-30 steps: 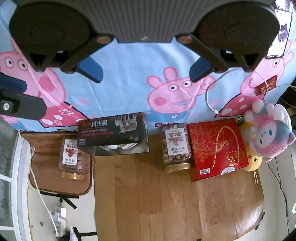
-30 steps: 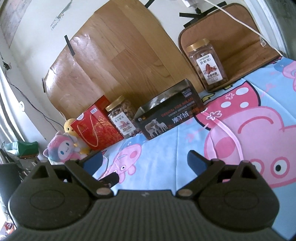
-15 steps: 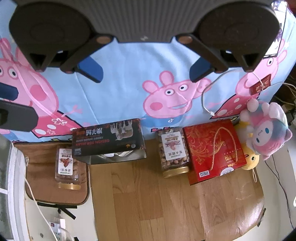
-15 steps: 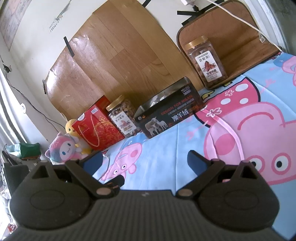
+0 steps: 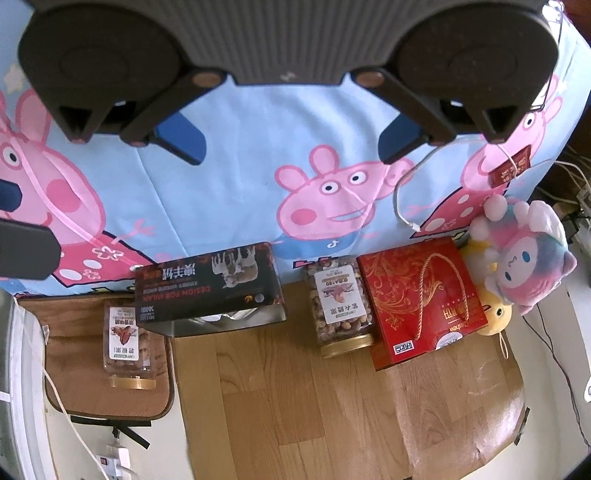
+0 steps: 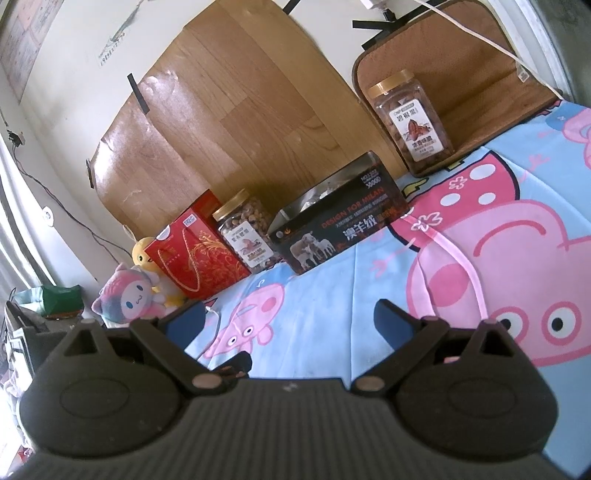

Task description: Organize snacks

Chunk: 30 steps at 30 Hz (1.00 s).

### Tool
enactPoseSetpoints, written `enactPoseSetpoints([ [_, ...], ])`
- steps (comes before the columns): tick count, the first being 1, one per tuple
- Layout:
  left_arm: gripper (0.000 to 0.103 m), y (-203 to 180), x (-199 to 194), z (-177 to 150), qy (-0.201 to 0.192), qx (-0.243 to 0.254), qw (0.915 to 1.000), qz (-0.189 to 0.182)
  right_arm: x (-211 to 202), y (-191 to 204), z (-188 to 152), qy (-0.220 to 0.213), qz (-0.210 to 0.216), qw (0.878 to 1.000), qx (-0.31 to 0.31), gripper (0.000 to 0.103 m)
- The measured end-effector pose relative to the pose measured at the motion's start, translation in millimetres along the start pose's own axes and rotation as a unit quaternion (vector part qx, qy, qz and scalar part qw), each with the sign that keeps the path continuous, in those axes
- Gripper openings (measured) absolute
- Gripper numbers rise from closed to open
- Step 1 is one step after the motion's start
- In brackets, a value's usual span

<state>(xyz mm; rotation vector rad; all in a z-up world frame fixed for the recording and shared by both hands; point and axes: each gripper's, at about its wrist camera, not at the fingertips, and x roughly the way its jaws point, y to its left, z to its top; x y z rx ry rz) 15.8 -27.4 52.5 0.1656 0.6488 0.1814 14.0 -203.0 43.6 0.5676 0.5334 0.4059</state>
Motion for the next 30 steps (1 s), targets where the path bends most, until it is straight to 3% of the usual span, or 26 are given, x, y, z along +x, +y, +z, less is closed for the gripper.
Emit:
enactPoseSetpoints([
  [30, 0.103, -0.2, 5.9, -4.1, 0.004, 0.029, 0.9996, 0.007, 1.9, -2.1, -2.3, 0.006, 0.002, 1.000, 0.005, 0.099],
])
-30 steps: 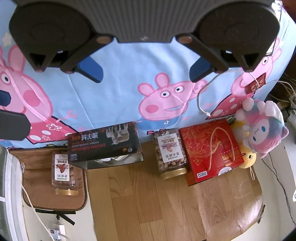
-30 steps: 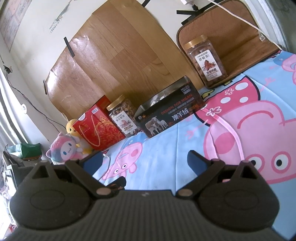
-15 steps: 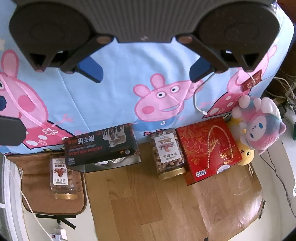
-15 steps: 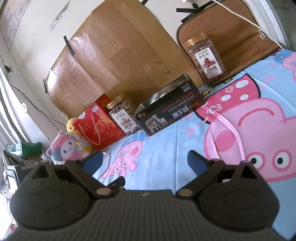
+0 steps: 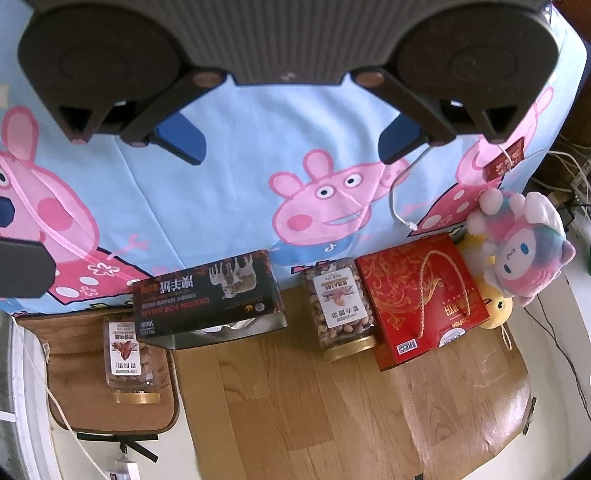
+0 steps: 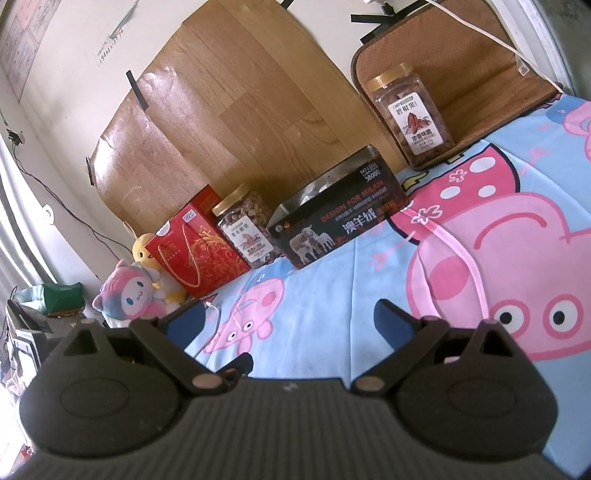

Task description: Organize snacks

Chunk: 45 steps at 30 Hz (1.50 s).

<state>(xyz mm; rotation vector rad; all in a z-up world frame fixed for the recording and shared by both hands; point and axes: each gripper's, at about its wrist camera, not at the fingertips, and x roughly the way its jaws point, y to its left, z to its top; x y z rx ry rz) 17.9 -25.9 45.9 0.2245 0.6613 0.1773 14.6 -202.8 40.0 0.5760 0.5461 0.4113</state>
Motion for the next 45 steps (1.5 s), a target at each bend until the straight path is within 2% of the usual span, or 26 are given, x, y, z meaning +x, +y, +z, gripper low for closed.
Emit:
enactPoseSetpoints([
  [14, 0.103, 0.9, 0.5, -1.1, 0.003, 0.000, 0.9999, -0.014, -0.3, 0.1, -0.4, 0.000, 0.000, 1.000, 0.000, 0.099],
  [45, 0.103, -4.7, 4.2, 0.0, 0.012, 0.005, 0.9997, -0.020, -3.3, -6.4, -1.8, 0.002, 0.001, 1.000, 0.007, 0.099],
])
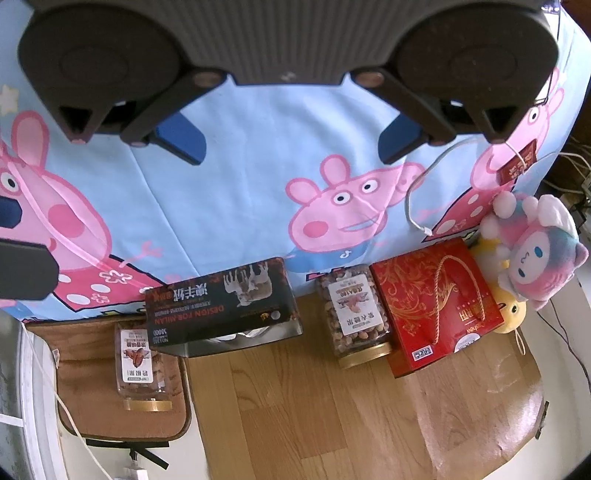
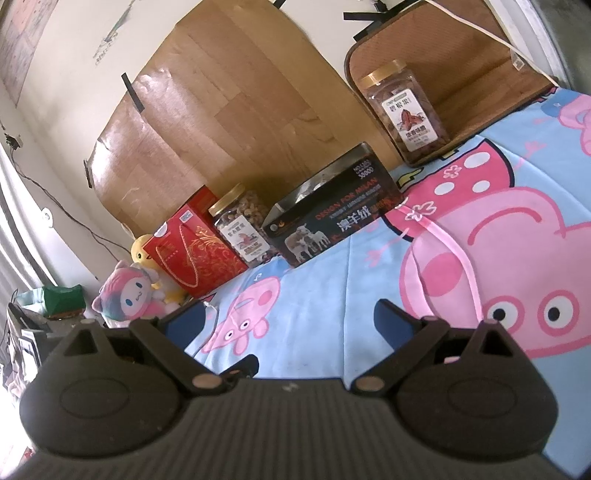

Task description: Organize snacks

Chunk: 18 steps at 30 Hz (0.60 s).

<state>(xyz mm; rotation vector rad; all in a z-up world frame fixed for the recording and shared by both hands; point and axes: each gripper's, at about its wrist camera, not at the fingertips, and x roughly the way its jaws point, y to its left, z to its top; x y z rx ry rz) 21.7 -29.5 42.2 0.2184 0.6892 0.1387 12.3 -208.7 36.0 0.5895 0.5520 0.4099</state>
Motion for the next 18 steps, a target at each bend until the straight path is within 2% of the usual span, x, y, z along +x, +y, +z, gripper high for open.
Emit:
enactPoseSetpoints([
  [18, 0.103, -2.5, 0.6, -0.1, 0.004, 0.003, 0.9999, -0.010, -0.6, -4.6, 2.3, 0.002, 0.000, 1.000, 0.008, 0.099],
])
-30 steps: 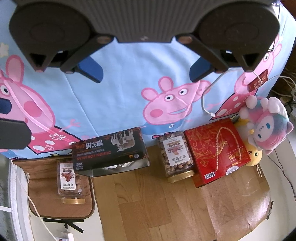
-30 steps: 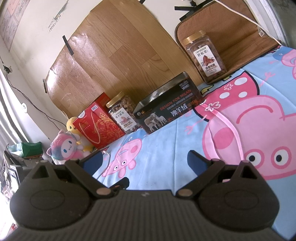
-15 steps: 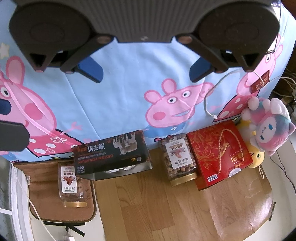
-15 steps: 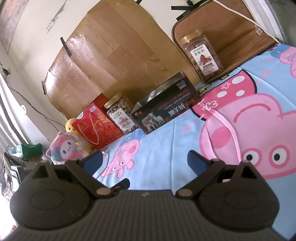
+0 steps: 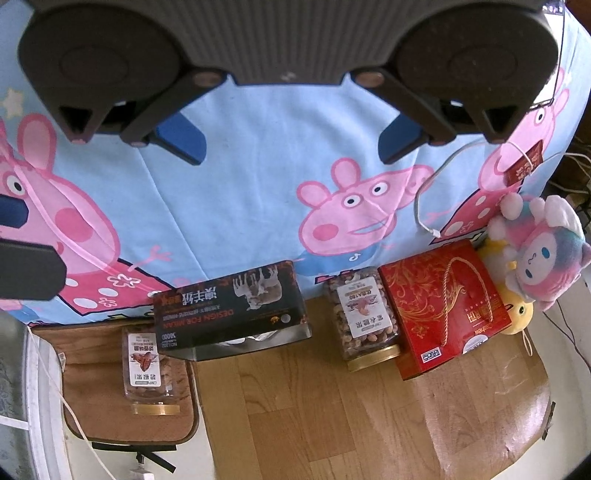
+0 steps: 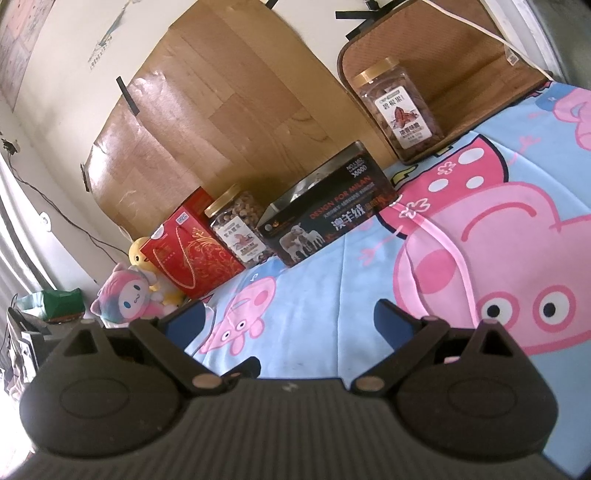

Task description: Organize snacks

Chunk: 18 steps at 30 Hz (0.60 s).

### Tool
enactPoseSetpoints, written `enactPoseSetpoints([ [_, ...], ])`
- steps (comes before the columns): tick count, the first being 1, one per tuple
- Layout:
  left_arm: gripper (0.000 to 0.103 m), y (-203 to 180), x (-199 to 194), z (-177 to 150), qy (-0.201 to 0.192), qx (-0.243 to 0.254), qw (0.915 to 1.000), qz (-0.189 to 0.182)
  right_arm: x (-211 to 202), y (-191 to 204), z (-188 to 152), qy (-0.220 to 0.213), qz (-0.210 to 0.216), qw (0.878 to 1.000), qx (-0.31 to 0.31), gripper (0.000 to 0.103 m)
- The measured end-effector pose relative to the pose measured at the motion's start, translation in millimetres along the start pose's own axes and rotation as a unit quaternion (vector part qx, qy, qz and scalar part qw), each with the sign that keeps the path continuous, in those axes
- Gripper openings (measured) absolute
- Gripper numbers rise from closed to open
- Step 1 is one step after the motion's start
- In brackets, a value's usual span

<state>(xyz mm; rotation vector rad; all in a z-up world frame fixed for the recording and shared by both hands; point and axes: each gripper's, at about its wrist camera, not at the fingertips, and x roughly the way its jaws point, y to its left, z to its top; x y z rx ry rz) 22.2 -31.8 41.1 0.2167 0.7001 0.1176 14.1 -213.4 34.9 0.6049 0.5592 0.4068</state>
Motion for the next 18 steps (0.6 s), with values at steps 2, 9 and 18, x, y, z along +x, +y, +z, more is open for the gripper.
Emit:
enactPoseSetpoints([
  [2, 0.103, 0.0, -0.1, -0.1, 0.000, 0.000, 1.0000, 0.000, -0.3, -0.5, -0.2, 0.000, 0.000, 1.000, 0.001, 0.099],
  [9, 0.103, -2.8, -0.8, 1.2, 0.001, 0.003, 1.0000, -0.007, -0.6, -1.7, -0.2, -0.001, 0.000, 1.000, 0.001, 0.099],
  [18, 0.103, -2.7, -4.0, 2.1, -0.007, 0.008, 0.9997, -0.023, -2.1, -3.8, 1.3, -0.005, -0.005, 1.000, 0.000, 0.099],
])
